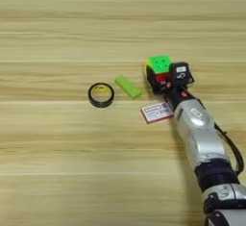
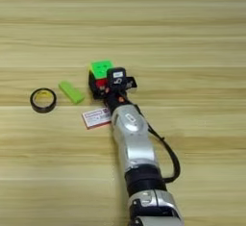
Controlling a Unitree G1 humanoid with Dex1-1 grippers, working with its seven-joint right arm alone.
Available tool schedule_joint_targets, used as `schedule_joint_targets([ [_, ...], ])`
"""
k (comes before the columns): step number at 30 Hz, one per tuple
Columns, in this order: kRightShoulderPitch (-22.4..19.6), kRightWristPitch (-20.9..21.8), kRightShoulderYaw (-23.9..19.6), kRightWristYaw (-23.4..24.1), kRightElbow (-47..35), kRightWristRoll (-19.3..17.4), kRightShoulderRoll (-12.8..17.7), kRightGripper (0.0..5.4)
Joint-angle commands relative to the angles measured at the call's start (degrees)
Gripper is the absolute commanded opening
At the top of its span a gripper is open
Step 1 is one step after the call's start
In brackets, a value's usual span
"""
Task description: Move the objects on the table
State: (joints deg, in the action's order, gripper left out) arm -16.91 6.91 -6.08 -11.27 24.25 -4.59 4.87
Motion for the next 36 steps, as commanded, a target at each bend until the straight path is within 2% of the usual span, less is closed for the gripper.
schedule_joint_targets([
  [1, -4.27, 1.43, -2.32, 1.99, -5.70, -1.00, 2.13, 3.33],
  [7, -4.21, 0.15, -8.02, 6.29, -7.46, -2.28, 5.20, 3.32],
  [13, -5.57, 0.37, -10.50, 12.99, -2.01, 1.21, 8.35, 3.32],
  [17, -6.68, 0.64, -11.35, 15.38, 1.53, 1.80, 9.68, 3.32],
  [27, -9.99, 2.62, -10.95, 14.57, 13.05, 1.66, 11.82, 3.32],
  [36, -11.04, 4.10, -10.68, 13.76, 16.32, 1.25, 12.16, 3.32],
])
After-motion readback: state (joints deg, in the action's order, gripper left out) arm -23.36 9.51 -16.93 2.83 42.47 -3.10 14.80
